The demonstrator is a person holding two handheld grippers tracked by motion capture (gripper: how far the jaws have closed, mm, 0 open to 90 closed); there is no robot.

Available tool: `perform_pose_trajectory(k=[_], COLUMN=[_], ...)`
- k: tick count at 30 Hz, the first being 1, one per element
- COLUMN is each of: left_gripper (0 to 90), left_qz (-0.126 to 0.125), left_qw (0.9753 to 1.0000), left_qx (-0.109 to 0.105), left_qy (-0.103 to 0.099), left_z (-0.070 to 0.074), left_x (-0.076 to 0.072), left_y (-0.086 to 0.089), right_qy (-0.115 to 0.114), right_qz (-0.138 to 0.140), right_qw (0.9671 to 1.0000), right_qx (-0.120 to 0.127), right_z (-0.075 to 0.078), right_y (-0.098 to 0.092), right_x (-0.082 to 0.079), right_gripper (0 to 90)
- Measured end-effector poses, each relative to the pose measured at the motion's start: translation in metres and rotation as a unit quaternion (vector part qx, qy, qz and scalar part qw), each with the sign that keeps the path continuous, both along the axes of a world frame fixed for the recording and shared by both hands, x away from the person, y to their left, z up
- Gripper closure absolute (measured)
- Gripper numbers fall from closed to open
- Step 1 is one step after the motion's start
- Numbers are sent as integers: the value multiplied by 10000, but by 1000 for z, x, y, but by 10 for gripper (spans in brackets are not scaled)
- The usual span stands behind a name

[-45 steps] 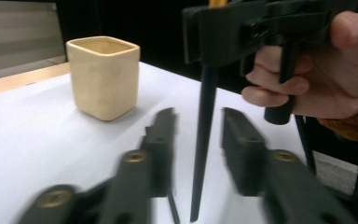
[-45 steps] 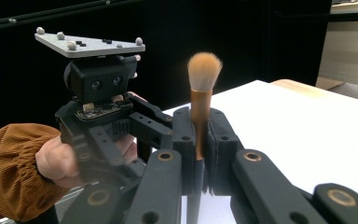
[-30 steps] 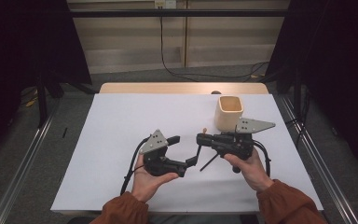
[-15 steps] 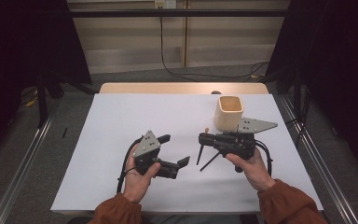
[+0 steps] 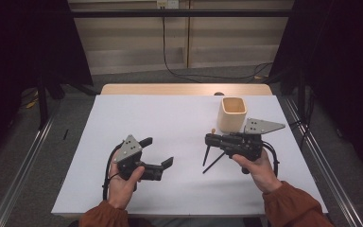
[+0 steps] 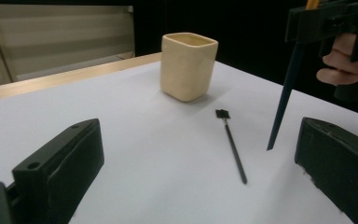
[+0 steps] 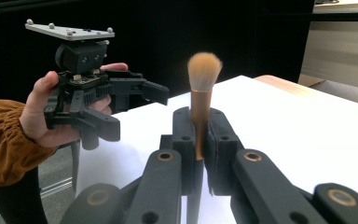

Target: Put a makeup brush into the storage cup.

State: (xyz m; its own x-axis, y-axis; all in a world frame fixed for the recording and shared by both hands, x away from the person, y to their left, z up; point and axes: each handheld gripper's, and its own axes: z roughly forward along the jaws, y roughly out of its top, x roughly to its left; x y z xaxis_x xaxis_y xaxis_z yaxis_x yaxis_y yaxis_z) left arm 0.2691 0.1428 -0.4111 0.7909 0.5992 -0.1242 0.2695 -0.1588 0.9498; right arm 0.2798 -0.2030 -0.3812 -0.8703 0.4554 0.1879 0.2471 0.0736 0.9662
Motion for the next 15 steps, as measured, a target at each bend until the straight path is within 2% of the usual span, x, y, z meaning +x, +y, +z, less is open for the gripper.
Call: perform_pose_trajectory(k=[5, 7, 9, 14, 15], left_gripper=[12, 12, 12, 18, 18], left_qz=[17, 7, 25, 52, 46], left_qw=[10000, 10000, 10000, 9999, 9999], left_qx=[44, -32, 71, 82, 143], left_qy=[-8, 32, -7, 25, 10], left_z=[-1, -2, -3, -10, -10], left_x=[-5, -6, -8, -13, -13], left_y=[9, 12, 14, 18, 19], right_qy=[4, 6, 1, 13, 11], right_qz=[-57, -101, -134, -210, -226], right_qw=[10000, 9999, 9999, 9998, 9997], right_qx=[13, 4, 12, 19, 20], right_z=[0, 1, 1, 2, 3], right_y=[-5, -7, -9, -15, -17], right_x=[0, 0, 0, 1, 1], right_gripper=[837, 837, 837, 837, 837])
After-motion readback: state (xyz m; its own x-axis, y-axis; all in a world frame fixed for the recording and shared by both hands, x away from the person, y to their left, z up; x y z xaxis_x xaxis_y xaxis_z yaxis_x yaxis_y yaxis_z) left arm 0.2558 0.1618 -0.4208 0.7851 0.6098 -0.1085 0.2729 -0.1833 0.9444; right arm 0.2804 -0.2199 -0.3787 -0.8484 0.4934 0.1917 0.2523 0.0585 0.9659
